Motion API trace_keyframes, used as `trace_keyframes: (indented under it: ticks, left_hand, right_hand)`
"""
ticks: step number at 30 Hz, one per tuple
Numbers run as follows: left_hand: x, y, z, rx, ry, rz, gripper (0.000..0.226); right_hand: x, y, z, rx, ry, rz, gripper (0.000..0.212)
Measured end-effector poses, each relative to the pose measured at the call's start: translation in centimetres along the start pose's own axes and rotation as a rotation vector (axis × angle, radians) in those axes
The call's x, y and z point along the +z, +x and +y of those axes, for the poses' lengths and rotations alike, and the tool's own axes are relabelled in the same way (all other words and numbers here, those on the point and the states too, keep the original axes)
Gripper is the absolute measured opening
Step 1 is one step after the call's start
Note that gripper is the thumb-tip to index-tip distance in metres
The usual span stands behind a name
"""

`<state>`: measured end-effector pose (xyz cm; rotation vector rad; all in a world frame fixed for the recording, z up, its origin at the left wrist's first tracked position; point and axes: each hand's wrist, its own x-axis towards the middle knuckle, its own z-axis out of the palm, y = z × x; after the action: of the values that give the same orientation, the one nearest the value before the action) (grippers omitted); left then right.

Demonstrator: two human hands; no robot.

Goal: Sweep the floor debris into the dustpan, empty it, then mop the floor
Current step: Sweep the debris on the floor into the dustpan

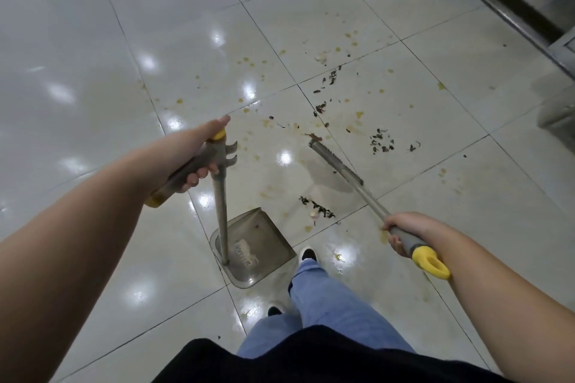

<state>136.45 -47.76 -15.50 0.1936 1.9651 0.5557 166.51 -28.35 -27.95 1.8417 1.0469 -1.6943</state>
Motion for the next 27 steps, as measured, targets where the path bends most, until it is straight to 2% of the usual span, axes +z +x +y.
trace_keyframes:
  ticks: [6, 11, 17, 22, 27]
  left_hand:
    - [-3.5, 1.4, 2.8, -0.028, 0.017, 0.031, 0.071]
    - [-9.3, 1.0, 2.8, -0.037, -0.014, 0.099, 0.068]
    - [-18.0, 1.0, 1.5, 0.007, 0.008, 0.109, 0.073]
    - [-25.8, 2.6, -0.9, 0.063, 0.027, 0.131, 0.070]
    - [-32.3, 5.4, -2.2, 0.070, 0.021, 0.190, 0.069]
  right_hand:
    - [2.6, 0.3, -8.6, 0.037, 0.056, -0.171, 0.021]
    - [7.0, -1.0, -14.7, 0.053, 0.017, -0.284, 0.027]
    - [16.7, -2.6, -20.9, 0.066, 0.093, -0.421, 0.035]
    - [27.2, -3.9, -23.9, 0.049, 0.347, -0.550, 0.025]
    - [35.1, -4.4, -26.5, 0.049, 0.503, -0.664, 0.028]
